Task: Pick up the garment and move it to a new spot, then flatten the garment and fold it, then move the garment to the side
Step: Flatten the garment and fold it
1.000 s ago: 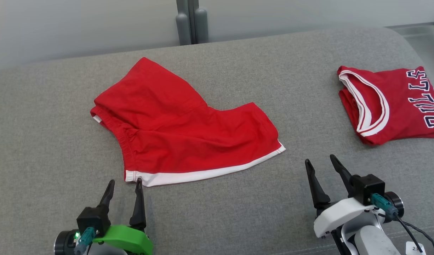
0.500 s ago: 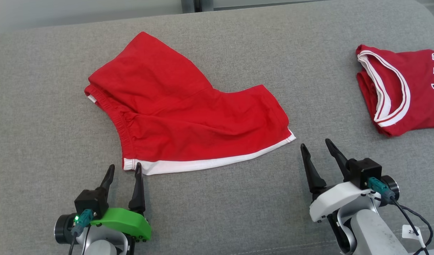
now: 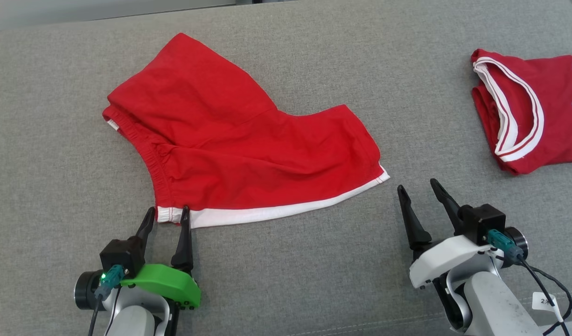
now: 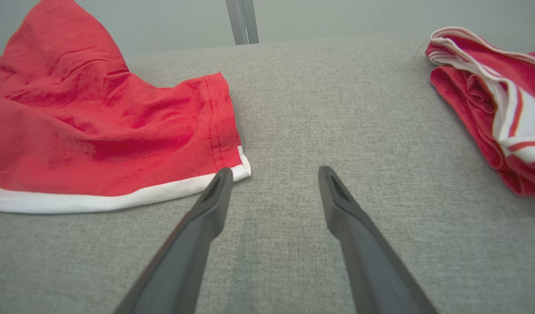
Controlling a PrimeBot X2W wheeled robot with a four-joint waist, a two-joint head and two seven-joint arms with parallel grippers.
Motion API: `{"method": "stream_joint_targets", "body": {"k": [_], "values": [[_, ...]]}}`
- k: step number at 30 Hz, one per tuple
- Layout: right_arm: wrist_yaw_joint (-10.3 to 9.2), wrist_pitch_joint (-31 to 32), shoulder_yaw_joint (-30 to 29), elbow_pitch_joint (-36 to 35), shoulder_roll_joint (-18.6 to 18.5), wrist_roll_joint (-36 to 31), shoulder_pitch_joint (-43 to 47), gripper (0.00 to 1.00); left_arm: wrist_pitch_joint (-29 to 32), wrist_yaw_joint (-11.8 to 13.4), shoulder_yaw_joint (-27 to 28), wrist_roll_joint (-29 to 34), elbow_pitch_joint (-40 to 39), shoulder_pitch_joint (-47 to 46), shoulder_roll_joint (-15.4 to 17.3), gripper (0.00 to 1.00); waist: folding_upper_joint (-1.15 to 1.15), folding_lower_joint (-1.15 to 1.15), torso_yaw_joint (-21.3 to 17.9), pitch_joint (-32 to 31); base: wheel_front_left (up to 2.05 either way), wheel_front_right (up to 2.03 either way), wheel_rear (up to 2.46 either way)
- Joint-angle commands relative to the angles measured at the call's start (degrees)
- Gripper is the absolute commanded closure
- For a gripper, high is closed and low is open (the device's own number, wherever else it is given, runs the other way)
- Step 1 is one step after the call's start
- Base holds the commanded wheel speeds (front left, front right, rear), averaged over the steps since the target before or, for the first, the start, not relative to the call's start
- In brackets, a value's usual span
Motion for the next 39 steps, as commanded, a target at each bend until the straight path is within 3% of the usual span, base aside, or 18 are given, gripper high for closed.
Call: {"method": "stream_joint_targets", "body": {"k": [1,2,3,7,10,11,39], "values": [[-0.05,-0.2,0.0,0.0,-0.2,0.2,-0.5,0.0,-0.1,-0.3,0.1,0.4,0.2,-0.9,0.2,0.18,0.0,0.0,0.0,0.1,0.0,0.0,0.0],[-0.05,-0.2,0.0,0.0,-0.2,0.3,-0.5,0.0,-0.1,-0.3,0.1,0.4,0.2,-1.1,0.2,0.39,0.0,0.0,-0.1,0.2,0.0,0.0,0.0],[-0.05,-0.2,0.0,0.0,-0.3,0.3,-0.5,0.0,-0.1,-0.3,0.1,0.4,0.3,-1.2,0.2,0.53,0.0,0.0,-0.1,0.2,0.0,0.0,0.0],[-0.05,-0.2,-0.2,0.1,-0.4,0.5,-0.6,0.0,-0.1,-0.3,-0.3,-0.1,0.4,-1.2,0.2,0.62,0.0,0.0,0.0,0.3,0.0,0.0,0.0],[-0.05,-0.2,-0.3,0.2,-0.6,0.7,-0.6,0.0,-0.1,-0.4,-0.5,0.0,0.1,-1.1,0.2,0.96,0.0,0.0,0.2,0.2,0.0,0.0,0.0],[-0.05,-0.2,-0.2,0.3,-0.6,0.8,-0.6,0.0,-0.1,-0.5,-0.6,0.0,0.1,-1.0,0.2,1.0,0.0,0.0,0.3,0.1,0.0,0.0,0.0],[-0.05,-0.2,10.0,7.9,-3.8,7.0,-7.5,0.0,-0.1,-0.1,0.9,0.6,-1.5,-1.9,0.2,1.0,0.0,0.0,3.1,2.1,0.0,0.0,0.0]]}}
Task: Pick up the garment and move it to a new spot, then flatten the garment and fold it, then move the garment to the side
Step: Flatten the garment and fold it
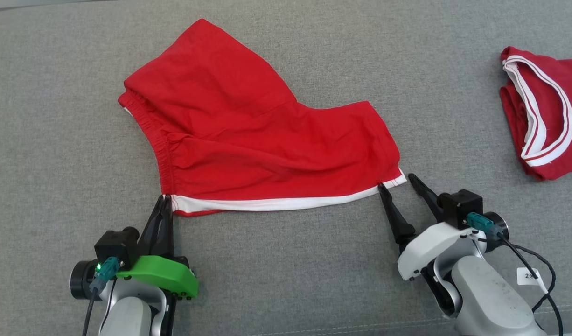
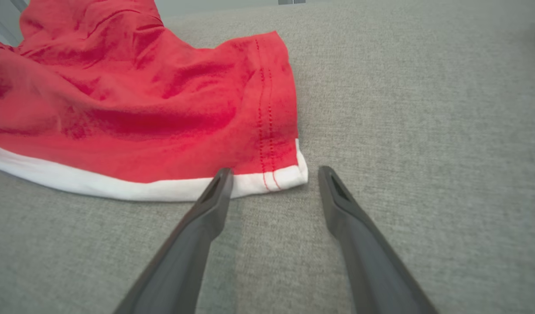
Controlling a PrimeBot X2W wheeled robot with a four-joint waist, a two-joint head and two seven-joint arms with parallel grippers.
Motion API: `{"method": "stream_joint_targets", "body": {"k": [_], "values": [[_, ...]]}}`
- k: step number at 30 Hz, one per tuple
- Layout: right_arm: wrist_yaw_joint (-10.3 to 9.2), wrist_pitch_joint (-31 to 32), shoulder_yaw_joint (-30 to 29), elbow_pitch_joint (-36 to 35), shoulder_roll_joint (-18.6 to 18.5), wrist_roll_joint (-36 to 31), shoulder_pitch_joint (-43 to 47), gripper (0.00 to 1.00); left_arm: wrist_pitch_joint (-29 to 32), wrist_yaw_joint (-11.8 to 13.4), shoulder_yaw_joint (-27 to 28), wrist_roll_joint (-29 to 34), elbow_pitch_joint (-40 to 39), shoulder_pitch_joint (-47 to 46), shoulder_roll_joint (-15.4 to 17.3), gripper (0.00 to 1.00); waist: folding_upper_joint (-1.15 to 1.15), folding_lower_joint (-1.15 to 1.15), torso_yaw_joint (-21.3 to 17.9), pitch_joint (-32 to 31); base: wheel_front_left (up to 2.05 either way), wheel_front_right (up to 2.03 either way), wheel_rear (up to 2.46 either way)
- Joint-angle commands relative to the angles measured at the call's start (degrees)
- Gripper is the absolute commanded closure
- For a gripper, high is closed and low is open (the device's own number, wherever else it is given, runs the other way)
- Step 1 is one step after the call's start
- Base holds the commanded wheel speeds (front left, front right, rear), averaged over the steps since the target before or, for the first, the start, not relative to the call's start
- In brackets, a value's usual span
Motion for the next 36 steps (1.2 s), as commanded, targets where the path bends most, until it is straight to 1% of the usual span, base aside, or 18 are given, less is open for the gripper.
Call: {"method": "stream_joint_targets", "body": {"k": [1,2,4,5,6,8,9,11,13,14,16,18,19,20,25,28,32,36], "values": [[-0.05,-0.1,0.5,0.4,-0.2,0.3,-1.0,0.0,-0.1,0.3,-0.1,-0.1,-0.2,-0.8,0.2,1.0,0.0,0.0,0.1,0.2,0.0,0.0,0.0],[-0.05,-0.1,0.8,0.7,-0.3,0.5,-1.0,0.02,-0.1,0.3,-0.1,-0.1,-0.3,-0.9,0.2,1.0,0.0,0.0,0.1,0.3,0.0,0.0,0.0],[-0.05,-0.1,1.0,1.2,-0.4,0.7,-1.4,0.11,-0.1,0.4,-0.3,-0.1,-0.3,-1.1,0.2,1.0,0.0,0.0,0.2,0.4,0.0,0.0,0.0],[-0.05,-0.1,1.1,1.4,-0.4,0.7,-1.5,0.13,-0.1,0.5,-0.3,-0.2,-0.3,-1.1,0.2,1.0,0.0,0.0,0.3,0.5,0.0,0.0,0.0],[-0.05,-0.1,1.2,1.4,-0.4,0.8,-1.6,0.21,-0.1,0.5,-0.4,-0.2,-0.3,-1.2,0.2,1.0,0.0,0.0,0.4,0.5,0.0,0.0,0.0],[-0.05,-0.1,1.3,1.4,-0.5,0.9,-1.6,0.27,-0.1,0.5,-0.3,-0.2,-0.4,-1.2,0.2,1.0,0.0,0.0,0.5,0.6,0.0,0.0,0.0],[-0.05,-0.1,1.3,1.3,-0.5,0.9,-1.6,0.27,-0.1,0.5,-0.3,-0.2,-0.4,-1.2,0.2,1.0,0.0,0.0,0.5,0.6,0.0,0.0,0.0],[-0.05,-0.1,1.4,1.1,-0.5,0.7,-1.4,0.4,-0.1,0.6,-0.3,-0.2,-0.4,-1.1,0.2,1.0,0.0,0.0,0.5,0.6,0.0,0.0,0.0],[-0.05,-0.1,1.3,1.0,-0.4,0.4,-1.1,0.44,-0.1,0.6,-0.3,-0.3,-0.4,-1.0,0.2,1.0,0.0,0.0,0.5,0.6,0.0,0.0,0.0],[-0.05,-0.1,1.3,0.9,-0.4,0.4,-1.0,0.51,-0.1,0.5,-0.3,-0.3,-0.5,-1.0,0.2,1.0,0.0,0.0,0.5,0.6,0.0,0.0,0.0],[-0.05,-0.1,1.3,0.9,-0.5,0.4,-0.9,0.52,-0.1,0.5,-0.3,-0.3,-0.5,-1.0,0.2,1.0,0.0,0.0,0.5,0.6,0.0,0.0,0.0],[-0.05,-0.1,1.3,0.9,-0.6,0.6,-0.8,0.79,-0.1,0.5,-0.4,-0.2,-0.5,-1.0,0.2,1.0,0.0,0.0,0.4,0.7,0.0,0.0,0.0],[-0.05,-0.1,1.2,0.9,-0.5,0.6,-0.8,0.86,-0.1,0.5,-0.4,-0.2,-0.4,-1.1,0.2,1.0,0.0,0.0,0.4,0.7,0.0,0.0,0.0],[-0.06,-0.1,1.2,1.0,-0.5,0.7,-0.8,0.99,-0.1,0.4,-0.4,-0.2,-0.3,-1.1,0.2,1.0,0.0,0.0,0.4,0.6,0.0,0.0,0.0],[-0.06,-0.1,-0.1,-1.5,0.1,1.2,-0.1,1.0,-0.1,0.1,0.2,0.4,-0.3,-1.1,0.2,1.0,0.0,0.0,0.2,-0.7,0.0,0.0,0.0],[-0.06,-0.1,-1.2,-3.5,0.8,2.0,0.9,1.0,-0.1,-0.1,1.1,0.4,-2.3,-0.7,0.2,1.0,0.0,0.0,0.1,-2.8,0.0,0.0,0.0],[-0.06,-0.1,-3.4,-6.8,1.6,4.2,1.1,1.0,-0.1,-1.2,2.2,0.7,-4.7,-1.0,0.2,1.0,0.0,0.0,-0.2,-6.6,0.0,0.0,0.0],[-0.06,-0.1,-2.8,-9.1,0.5,5.2,-3.0,1.0,-0.1,-2.3,1.6,2.1,-5.5,-4.5,2.5,1.0,0.0,0.0,-0.8,-10.2,0.0,0.0,0.0]]}}
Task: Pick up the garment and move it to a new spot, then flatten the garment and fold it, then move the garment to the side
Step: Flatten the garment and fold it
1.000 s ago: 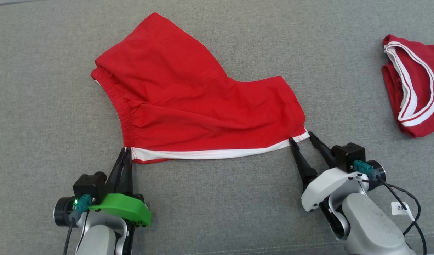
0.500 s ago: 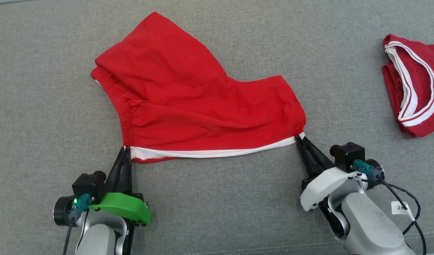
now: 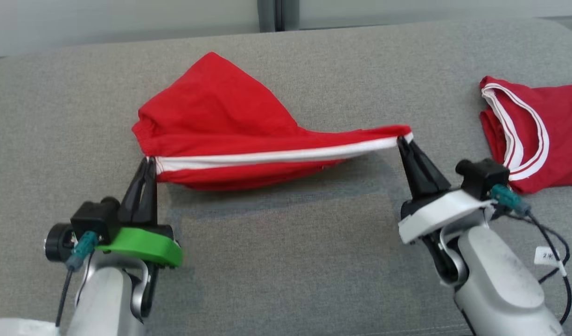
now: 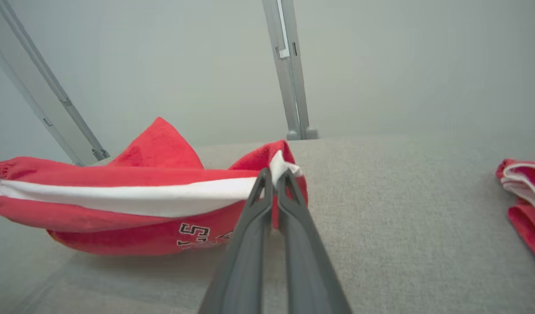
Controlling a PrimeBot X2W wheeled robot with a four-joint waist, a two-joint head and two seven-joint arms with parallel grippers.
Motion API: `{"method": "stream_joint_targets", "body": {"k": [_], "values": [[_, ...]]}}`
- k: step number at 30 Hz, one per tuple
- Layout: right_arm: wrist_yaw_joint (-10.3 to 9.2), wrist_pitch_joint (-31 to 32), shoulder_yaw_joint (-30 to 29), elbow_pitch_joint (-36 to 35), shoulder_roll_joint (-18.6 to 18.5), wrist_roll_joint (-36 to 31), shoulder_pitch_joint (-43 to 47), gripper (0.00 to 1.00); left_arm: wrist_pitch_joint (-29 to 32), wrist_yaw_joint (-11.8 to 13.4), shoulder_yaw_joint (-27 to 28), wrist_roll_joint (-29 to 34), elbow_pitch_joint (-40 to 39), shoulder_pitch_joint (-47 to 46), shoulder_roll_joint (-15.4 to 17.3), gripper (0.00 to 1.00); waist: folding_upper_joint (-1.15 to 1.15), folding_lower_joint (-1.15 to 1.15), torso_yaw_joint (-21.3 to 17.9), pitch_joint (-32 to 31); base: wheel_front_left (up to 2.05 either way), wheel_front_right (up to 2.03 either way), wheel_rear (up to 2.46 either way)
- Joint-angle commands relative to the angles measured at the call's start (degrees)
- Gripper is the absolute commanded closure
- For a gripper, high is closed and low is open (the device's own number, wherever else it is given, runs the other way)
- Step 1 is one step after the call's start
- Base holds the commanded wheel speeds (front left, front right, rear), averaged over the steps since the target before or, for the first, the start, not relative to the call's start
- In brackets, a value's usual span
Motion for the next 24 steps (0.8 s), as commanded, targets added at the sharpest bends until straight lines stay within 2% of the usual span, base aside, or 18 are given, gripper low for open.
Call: {"method": "stream_joint_targets", "body": {"k": [1,4,11,15,19,21,24], "values": [[-0.07,-0.1,0.2,-1.1,-1.0,0.2,-2.8,1.0,-0.1,-0.4,-0.7,0.7,0.1,-2.7,1.9,1.0,0.0,0.0,-0.9,-4.1,0.0,0.0,0.0],[-0.07,-0.1,0.3,-2.2,-2.3,1.3,-7.9,1.0,1.1,-0.8,-2.5,-0.5,0.6,-8.8,4.7,1.0,0.0,0.0,-1.2,-5.5,0.0,0.0,0.0],[-0.07,0.0,0.1,-2.4,-6.0,2.6,-23.1,1.0,9.6,-0.9,-7.5,-5.4,-4.9,-26.4,13.2,1.0,0.0,0.0,-1.1,-4.7,0.0,0.0,0.0],[-0.07,0.9,0.1,-2.1,-7.5,2.1,-29.1,1.0,12.8,-0.8,-9.2,-7.6,-5.9,-33.3,15.4,1.0,0.0,0.0,-1.0,-1.7,0.0,0.0,0.0],[-0.07,3.3,0.6,-0.1,-8.9,1.2,-36.1,1.0,16.8,-0.8,-12.4,-9.9,-4.7,-40.1,15.8,1.0,0.0,0.0,-0.6,4.5,0.0,0.0,0.0],[-0.07,4.5,1.5,1.3,-9.7,0.4,-39.5,1.0,18.3,-0.8,-13.3,-12.4,-2.7,-43.0,14.5,1.0,0.0,0.0,-0.4,8.3,0.0,0.0,0.0],[-0.06,4.8,3.6,3.9,-11.7,-2.0,-45.7,1.0,17.8,-0.8,-15.2,-12.0,1.2,-48.8,13.9,1.0,0.0,0.0,-0.2,13.8,0.0,0.0,0.0]]}}
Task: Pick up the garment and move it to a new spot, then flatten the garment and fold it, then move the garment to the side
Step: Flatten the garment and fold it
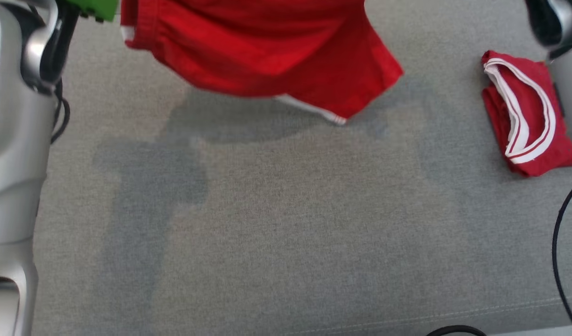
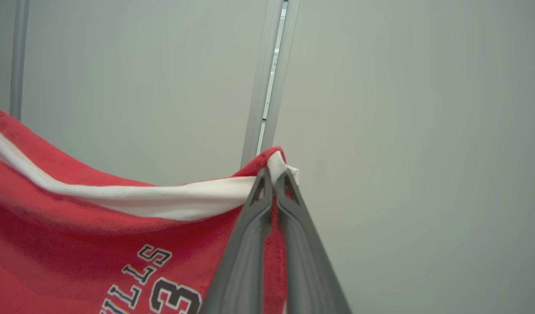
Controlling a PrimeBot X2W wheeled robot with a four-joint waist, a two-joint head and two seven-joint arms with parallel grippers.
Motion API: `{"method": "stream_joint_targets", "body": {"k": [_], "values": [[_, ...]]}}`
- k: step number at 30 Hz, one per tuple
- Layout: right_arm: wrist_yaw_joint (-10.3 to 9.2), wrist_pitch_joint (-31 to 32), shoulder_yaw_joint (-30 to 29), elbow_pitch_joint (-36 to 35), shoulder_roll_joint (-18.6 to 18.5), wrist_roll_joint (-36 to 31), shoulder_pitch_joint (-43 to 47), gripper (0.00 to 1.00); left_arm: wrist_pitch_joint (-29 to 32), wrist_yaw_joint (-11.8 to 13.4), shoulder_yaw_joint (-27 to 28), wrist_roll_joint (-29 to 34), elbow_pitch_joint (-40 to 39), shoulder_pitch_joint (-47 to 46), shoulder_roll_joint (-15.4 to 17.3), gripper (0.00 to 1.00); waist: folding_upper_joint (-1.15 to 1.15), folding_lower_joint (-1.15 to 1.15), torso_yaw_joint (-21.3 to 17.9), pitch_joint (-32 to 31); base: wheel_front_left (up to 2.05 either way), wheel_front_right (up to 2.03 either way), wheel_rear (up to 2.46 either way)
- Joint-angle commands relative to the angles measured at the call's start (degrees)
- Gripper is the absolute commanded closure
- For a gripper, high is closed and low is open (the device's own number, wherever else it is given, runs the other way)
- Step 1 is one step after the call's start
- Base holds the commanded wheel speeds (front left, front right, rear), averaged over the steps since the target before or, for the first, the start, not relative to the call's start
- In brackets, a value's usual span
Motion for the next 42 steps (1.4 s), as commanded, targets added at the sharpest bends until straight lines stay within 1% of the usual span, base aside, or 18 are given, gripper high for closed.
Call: {"method": "stream_joint_targets", "body": {"k": [1,5,6,9,12,14,17,19,21,24,25,28,30,31,34,35,36,42], "values": [[-0.13,0.3,-0.3,0.8,-0.3,-0.2,-2.4,1.0,-0.7,0.1,-0.2,0.6,0.6,-2.7,-0.3,1.0,0.0,0.0,1.5,11.1,0.0,0.0,0.0],[-0.13,-1.1,-0.9,5.2,-2.0,-4.1,-12.4,1.0,-5.9,0.2,-1.3,4.0,6.1,-12.4,-0.4,1.0,0.0,0.0,1.4,16.1,0.0,0.0,0.0],[-0.13,-1.7,-1.5,6.2,-2.0,-4.9,-14.9,1.0,-7.6,0.7,-1.0,4.8,7.6,-14.8,-0.3,1.0,0.0,0.0,1.2,17.0,0.0,0.0,0.0],[-0.14,-3.5,-3.6,9.3,-1.9,-7.4,-20.0,1.0,-12.9,1.1,-1.0,6.6,12.1,-20.0,-0.4,1.0,0.0,0.0,0.9,18.1,0.0,0.0,0.0],[-0.15,-4.6,-5.9,11.5,-1.2,-8.2,-22.8,1.0,-16.2,1.2,-0.4,6.7,15.8,-22.8,-1.0,1.0,0.0,0.0,0.7,18.5,0.0,0.0,0.0],[-0.15,-4.8,-5.4,12.8,-0.2,-7.5,-21.6,1.0,-17.2,0.9,0.0,5.7,17.9,-21.9,-1.4,1.0,0.0,0.0,0.4,18.9,0.0,0.0,0.0],[-0.15,-5.0,-1.7,14.2,0.2,-5.6,-17.2,1.0,-17.9,0.5,-0.7,4.8,20.5,-18.0,-1.5,1.0,0.0,0.0,-0.2,19.9,0.0,0.0,0.0],[-0.15,-5.1,-0.4,14.4,0.2,-2.5,-13.6,1.0,-18.0,0.3,-0.2,2.6,22.1,-13.6,-2.5,1.0,0.0,0.0,-0.5,20.2,0.0,0.0,0.0],[-0.15,-5.2,0.7,12.7,0.3,0.6,-8.4,1.0,-18.1,0.2,0.7,0.5,21.9,-8.8,-2.9,1.0,0.0,0.0,-0.8,20.2,0.0,0.0,0.0],[-0.15,-5.1,1.6,9.3,-0.2,4.7,2.6,1.0,-18.0,0.1,-0.7,-3.3,21.6,1.4,-4.8,1.0,0.0,0.0,-1.1,18.7,0.0,0.0,0.0],[-0.14,-5.1,1.3,6.5,-0.2,7.0,10.2,1.0,-18.0,0.1,-2.1,-6.1,21.6,7.6,-4.9,1.0,0.0,0.0,-1.3,16.7,0.0,0.0,0.0],[-0.15,-5.1,1.4,3.2,-0.6,9.3,20.3,1.0,-17.9,0.2,-3.6,-10.4,22.0,16.6,-4.6,1.0,0.0,0.0,-1.9,13.1,0.0,0.0,0.0],[-0.15,-5.1,1.8,1.4,-0.6,10.0,26.0,1.0,-17.9,0.2,-2.4,-12.3,21.3,22.2,-4.0,1.0,0.0,0.0,-2.4,10.7,0.0,0.0,0.0],[-0.15,-5.1,1.8,1.4,-0.6,10.0,26.0,1.0,-17.9,0.2,-2.4,-12.3,21.3,22.2,-4.0,1.0,0.0,0.0,-2.4,10.7,0.0,0.0,0.0],[-0.16,-5.1,1.4,-0.3,0.2,10.9,32.8,1.0,-17.9,0.2,-0.8,-13.7,20.7,29.1,-3.7,1.0,0.0,0.0,-3.2,6.9,0.0,0.0,0.0],[-0.19,-5.1,1.4,-0.7,0.4,10.6,34.6,1.0,-17.9,0.2,0.2,-13.9,20.4,31.4,-3.9,1.0,0.0,0.0,-3.4,5.6,0.0,0.0,0.0],[-0.2,-5.1,0.5,-0.5,1.3,11.2,38.3,1.0,-17.9,0.2,1.9,-13.2,19.8,35.5,-4.5,1.0,0.0,0.0,-3.5,2.7,0.0,0.0,0.0],[-0.29,-5.1,-0.7,1.0,3.2,10.4,48.3,1.0,-17.9,0.4,9.1,-11.3,17.2,47.1,-7.1,1.0,0.0,0.0,-3.6,-5.7,0.0,0.0,0.0]]}}
